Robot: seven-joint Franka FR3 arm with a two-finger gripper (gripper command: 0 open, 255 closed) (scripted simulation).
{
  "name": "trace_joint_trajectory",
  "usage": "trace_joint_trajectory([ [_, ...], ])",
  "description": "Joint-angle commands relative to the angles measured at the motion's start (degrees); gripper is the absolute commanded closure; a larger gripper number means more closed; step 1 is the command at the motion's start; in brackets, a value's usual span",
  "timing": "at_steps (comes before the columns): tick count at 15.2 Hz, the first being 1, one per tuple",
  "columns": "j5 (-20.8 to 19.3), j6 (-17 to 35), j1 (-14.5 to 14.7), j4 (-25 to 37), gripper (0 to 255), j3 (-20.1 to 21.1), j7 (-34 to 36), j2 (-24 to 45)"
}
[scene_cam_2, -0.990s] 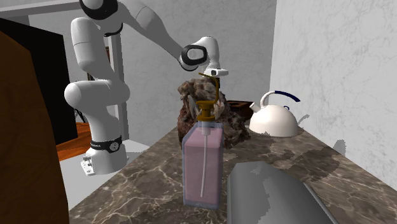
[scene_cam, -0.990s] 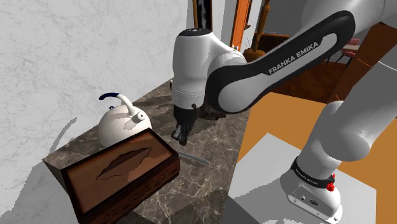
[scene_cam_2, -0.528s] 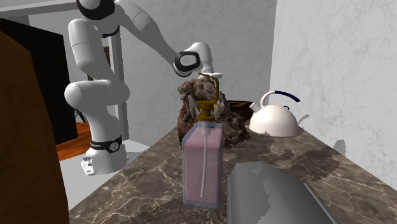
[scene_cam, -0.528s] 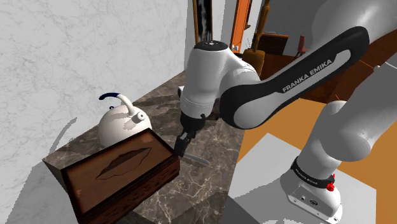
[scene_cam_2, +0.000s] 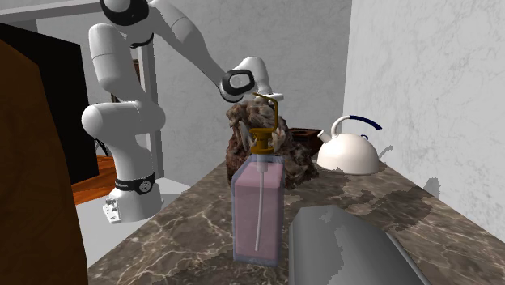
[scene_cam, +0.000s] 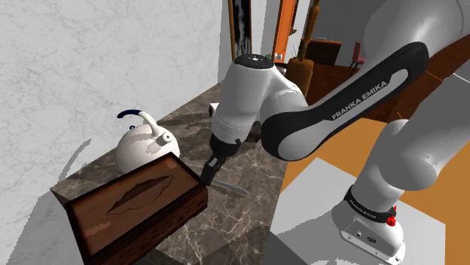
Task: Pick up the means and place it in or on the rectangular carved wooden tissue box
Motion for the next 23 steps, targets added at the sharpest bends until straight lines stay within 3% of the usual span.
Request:
trace_joint_trajectory([
  [1, -0.6, -1.2, -0.6, -0.7, 0, 0.6, 0.8, 3.2],
  [6, -0.3, -1.2, -1.2, -0.7, 0, 1.2, 0.6, 3.1],
  [7, 0.6, -0.6, -0.6, -2.2, 255, 0.9, 0.2, 2.2],
  [9, -1.3, -1.5, -1.4, 0.2, 255, 2.4, 2.6, 3.9],
  [11, -0.3, -1.8, -0.2, -0.6, 255, 3.2, 3.6, 2.5],
  [14, -2.6, -2.5, -1.6, 2.1, 255, 4.4, 5.4, 4.9],
  [15, -1.9, -1.4, -0.9, 0.2, 255, 4.7, 5.8, 4.0],
  [16, -0.2, -1.2, -1.4, -0.7, 255, 1.4, 0.6, 3.1],
  [19, 1.5, -3.8, -0.4, 0.2, 255, 0.3, -0.9, 1.1],
  [20, 1.1, -2.3, -0.5, -0.2, 255, 0.6, -0.3, 1.1],
  [21, 1.1, -2.3, -0.5, -0.2, 0, 0.6, -0.3, 1.1],
  [23, 2.8, -20.0, -1.2, 12.7, 0, -2.2, -4.3, 7.8],
])
